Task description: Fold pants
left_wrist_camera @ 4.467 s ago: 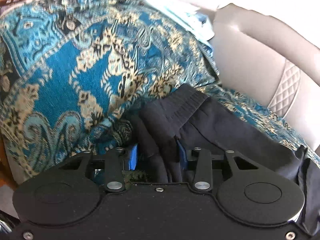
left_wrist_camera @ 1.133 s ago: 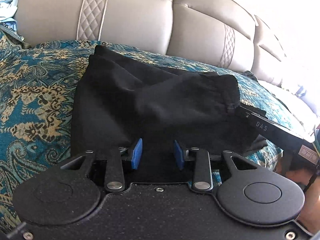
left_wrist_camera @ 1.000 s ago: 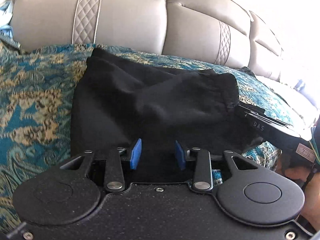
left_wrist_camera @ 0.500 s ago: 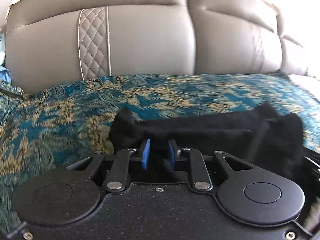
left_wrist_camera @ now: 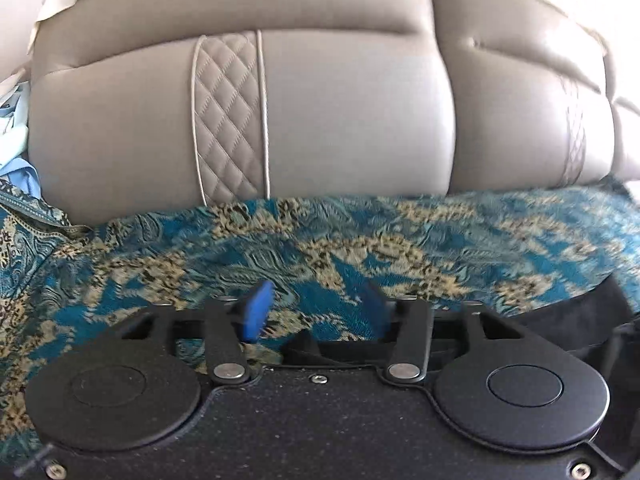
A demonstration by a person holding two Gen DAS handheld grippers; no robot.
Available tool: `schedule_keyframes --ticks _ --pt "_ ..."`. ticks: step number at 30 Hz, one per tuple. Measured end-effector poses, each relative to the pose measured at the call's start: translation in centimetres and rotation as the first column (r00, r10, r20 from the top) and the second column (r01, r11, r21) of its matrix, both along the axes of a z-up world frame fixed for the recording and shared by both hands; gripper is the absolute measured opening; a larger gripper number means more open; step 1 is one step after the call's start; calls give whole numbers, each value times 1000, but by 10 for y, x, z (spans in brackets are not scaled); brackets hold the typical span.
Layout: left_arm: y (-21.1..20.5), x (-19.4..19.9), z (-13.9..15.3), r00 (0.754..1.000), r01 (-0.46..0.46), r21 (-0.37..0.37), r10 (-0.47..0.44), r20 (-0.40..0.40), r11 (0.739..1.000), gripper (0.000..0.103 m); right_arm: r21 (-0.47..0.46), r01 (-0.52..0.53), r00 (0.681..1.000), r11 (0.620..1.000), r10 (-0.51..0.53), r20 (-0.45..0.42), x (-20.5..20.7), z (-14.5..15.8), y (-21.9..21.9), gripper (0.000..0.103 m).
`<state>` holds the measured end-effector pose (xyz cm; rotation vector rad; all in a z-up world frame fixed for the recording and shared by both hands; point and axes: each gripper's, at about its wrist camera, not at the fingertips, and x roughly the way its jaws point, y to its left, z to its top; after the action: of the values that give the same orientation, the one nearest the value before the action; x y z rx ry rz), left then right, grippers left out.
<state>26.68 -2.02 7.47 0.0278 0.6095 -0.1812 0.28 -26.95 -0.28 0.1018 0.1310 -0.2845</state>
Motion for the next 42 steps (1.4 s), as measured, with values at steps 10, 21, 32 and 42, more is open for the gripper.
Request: schedule_keyframes --ticks 10,21,32,42 --pt "4 -46 -11 986 160 140 -150 -77 977 49 51 -3 1000 999 3 2 -1 1 -8 46" --pt "-14 3 -42 998 -34 158 41 -40 987 28 30 19 1000 999 -20 8 11 2 -13 41" --pt "0 -46 -3 995 -69 107 60 84 992 68 5 109 993 994 -110 37 3 4 -18 75" --pt "-23 -103 -10 1000 9 131 -12 19 991 78 -115 -116 993 986 119 18 12 38 -13 78"
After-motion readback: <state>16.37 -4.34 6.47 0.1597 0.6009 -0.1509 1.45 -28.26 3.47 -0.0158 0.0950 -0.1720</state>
